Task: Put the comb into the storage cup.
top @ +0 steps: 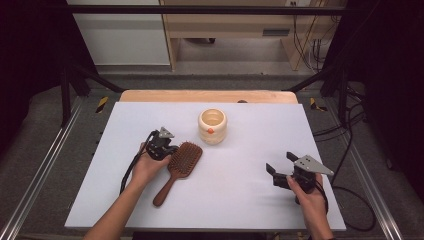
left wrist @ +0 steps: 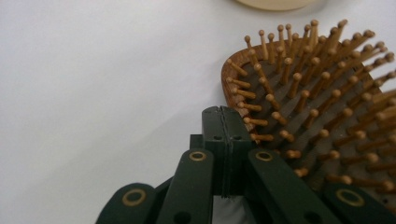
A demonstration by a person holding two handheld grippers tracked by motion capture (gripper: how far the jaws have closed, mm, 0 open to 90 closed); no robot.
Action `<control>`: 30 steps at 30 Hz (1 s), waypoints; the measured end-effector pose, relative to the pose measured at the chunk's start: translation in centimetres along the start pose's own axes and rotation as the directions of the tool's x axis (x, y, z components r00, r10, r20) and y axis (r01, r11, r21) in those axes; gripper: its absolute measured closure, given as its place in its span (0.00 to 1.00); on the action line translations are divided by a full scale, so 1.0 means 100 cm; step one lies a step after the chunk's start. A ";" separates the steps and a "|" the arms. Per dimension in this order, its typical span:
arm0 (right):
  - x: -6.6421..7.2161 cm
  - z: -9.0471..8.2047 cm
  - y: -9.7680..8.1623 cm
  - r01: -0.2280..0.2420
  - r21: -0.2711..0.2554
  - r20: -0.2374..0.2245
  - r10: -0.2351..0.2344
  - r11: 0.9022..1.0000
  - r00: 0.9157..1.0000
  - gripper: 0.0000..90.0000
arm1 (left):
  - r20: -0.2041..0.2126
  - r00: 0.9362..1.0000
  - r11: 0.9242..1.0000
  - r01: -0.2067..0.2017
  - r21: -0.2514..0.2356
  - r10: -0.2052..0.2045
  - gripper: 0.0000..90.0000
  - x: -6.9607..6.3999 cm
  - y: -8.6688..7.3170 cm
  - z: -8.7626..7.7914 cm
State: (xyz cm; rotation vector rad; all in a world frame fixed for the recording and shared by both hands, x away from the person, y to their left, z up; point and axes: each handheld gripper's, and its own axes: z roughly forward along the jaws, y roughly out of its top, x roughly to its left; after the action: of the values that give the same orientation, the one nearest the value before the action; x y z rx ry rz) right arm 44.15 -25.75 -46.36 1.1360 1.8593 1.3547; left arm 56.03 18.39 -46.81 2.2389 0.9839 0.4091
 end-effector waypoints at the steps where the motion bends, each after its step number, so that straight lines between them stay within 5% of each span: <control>1: 0.000 0.000 0.000 0.000 -0.001 0.001 0.000 1.000 1.000 0.12 | 0.001 1.000 1.000 -0.002 -0.001 0.002 1.00 -0.001 0.001 0.001; 6: 0.000 0.000 0.000 0.000 0.000 -0.001 0.000 1.000 1.000 0.12 | -0.044 0.999 1.000 -0.011 -0.013 0.010 1.00 -0.004 0.007 -0.002; 11: 0.000 -0.001 0.000 -0.007 -0.004 0.001 0.007 1.000 1.000 0.12 | -0.093 0.995 0.998 0.037 -0.050 -0.042 1.00 0.003 0.005 -0.021; 25: 0.002 -0.002 0.000 -0.004 -0.006 0.001 0.004 1.000 1.000 0.12 | -0.057 0.998 0.991 -0.043 -0.126 0.036 1.00 -0.039 -0.014 -0.092; 30: 0.001 -0.002 0.000 -0.007 -0.007 0.004 0.007 1.000 1.000 0.12 | -0.064 0.997 0.996 -0.053 -0.077 0.048 0.95 -0.051 -0.014 -0.101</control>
State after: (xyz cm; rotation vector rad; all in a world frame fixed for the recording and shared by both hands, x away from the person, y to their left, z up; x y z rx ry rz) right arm 43.94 -25.75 -46.26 1.1423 1.8473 1.3608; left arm 46.67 19.74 -40.39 2.1958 0.9279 0.5332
